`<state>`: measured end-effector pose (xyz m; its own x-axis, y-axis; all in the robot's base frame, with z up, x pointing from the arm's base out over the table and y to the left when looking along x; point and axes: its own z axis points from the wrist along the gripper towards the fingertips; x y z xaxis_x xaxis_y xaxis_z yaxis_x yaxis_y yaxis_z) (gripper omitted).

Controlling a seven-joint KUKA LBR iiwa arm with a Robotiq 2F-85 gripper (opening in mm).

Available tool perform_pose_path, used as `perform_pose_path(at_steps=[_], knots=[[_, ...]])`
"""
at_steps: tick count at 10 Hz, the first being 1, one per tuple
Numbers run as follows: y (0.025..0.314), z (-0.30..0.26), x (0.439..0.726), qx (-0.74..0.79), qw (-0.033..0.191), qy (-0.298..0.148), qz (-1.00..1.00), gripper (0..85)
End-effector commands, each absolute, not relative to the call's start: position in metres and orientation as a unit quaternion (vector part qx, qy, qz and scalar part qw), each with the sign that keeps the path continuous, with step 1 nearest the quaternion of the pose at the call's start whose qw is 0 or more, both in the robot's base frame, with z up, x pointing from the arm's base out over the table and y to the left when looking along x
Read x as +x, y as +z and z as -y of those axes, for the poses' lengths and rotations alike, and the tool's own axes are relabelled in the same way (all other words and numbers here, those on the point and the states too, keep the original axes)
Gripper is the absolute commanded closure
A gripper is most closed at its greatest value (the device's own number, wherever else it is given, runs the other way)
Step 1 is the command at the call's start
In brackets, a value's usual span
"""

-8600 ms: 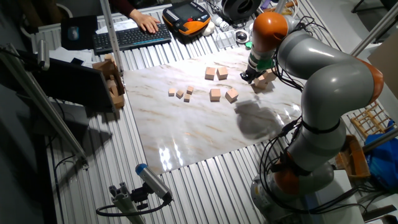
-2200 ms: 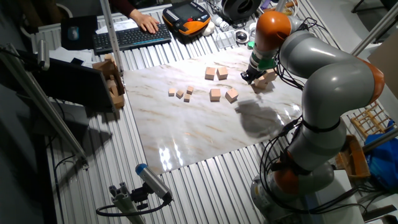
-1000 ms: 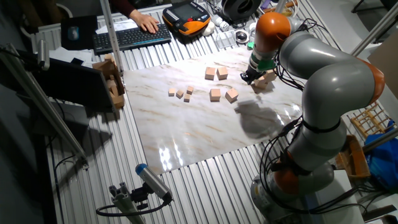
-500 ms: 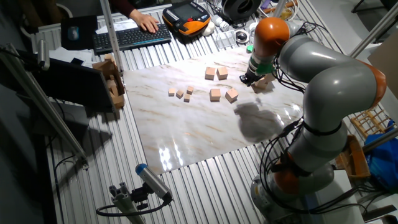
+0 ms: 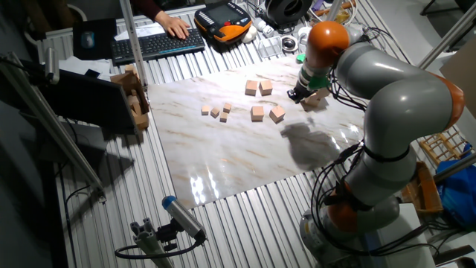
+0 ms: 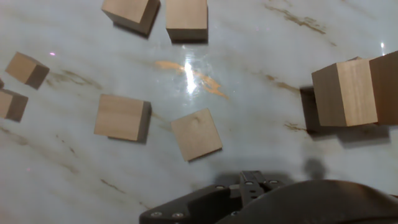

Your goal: Stack the blocks into a cross shape

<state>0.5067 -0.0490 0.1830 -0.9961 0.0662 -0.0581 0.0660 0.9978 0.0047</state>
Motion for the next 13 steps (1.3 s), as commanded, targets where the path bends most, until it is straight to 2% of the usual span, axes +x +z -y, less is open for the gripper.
perform_pose_path(at_steps=[1, 4, 9, 12, 13], knots=[[0.183, 0.049, 0.507, 0.034, 0.032, -0.004, -0.999, 85.0], [0.183, 0.049, 0.507, 0.031, 0.001, -0.016, -0.999, 85.0], [0.18, 0.045, 0.506, 0.05, 0.001, -0.015, -0.999, 85.0], [0.177, 0.032, 0.507, 0.054, -0.017, 0.004, -0.998, 85.0], [0.178, 0.032, 0.508, 0.04, -0.015, -0.014, -0.999, 85.0]])
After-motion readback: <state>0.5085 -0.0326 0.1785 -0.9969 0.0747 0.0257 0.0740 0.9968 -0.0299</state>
